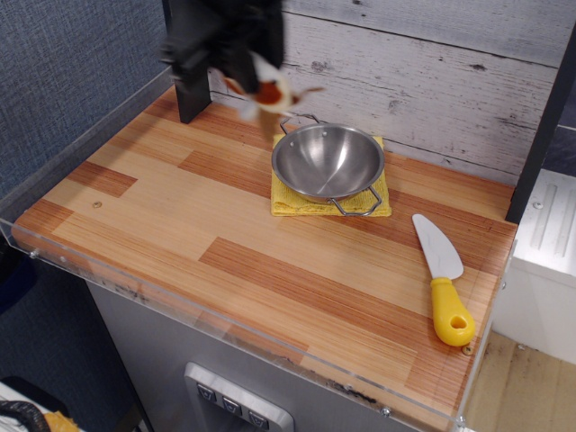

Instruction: Move plush animal to bottom left edge of table.

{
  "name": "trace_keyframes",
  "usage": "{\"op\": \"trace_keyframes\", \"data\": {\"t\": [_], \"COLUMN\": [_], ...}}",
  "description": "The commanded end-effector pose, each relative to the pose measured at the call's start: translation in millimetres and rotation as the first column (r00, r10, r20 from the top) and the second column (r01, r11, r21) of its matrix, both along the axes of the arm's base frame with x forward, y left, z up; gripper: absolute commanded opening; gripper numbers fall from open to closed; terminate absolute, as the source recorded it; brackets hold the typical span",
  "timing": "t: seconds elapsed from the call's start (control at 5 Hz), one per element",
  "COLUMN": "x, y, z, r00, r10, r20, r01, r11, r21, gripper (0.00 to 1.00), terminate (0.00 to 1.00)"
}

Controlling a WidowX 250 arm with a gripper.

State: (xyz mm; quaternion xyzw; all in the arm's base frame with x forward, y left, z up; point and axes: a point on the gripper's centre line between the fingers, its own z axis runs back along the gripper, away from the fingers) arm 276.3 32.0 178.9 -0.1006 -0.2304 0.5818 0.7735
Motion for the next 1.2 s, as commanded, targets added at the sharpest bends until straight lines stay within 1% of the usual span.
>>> {"op": "trace_keyframes", "data": {"t": [0.0,0.2,0.4,0.8,1.0], "x": [-38.1,-46.7,-49.6,-52.6,-55.2], "y": [44.7,66.4,86.5,124.2,138.6], "z": [-7.7,-26.6,-44.4,-73.4,-92.5], "r00": [0.994,0.987,0.978,0.955,0.947], "r10": [0.107,0.159,0.202,0.276,0.296], "r20": [0.024,-0.015,-0.057,-0.111,-0.122], "r01": [-0.107,-0.159,-0.202,-0.276,-0.295], "r11": [0.994,0.987,0.979,0.961,0.955], "r21": [0.005,0.006,0.002,0.016,0.024], "gripper": [0.00,0.00,0.00,0.00,0.00], "terminate": [0.00,0.00,0.00,0.00,0.00]}}
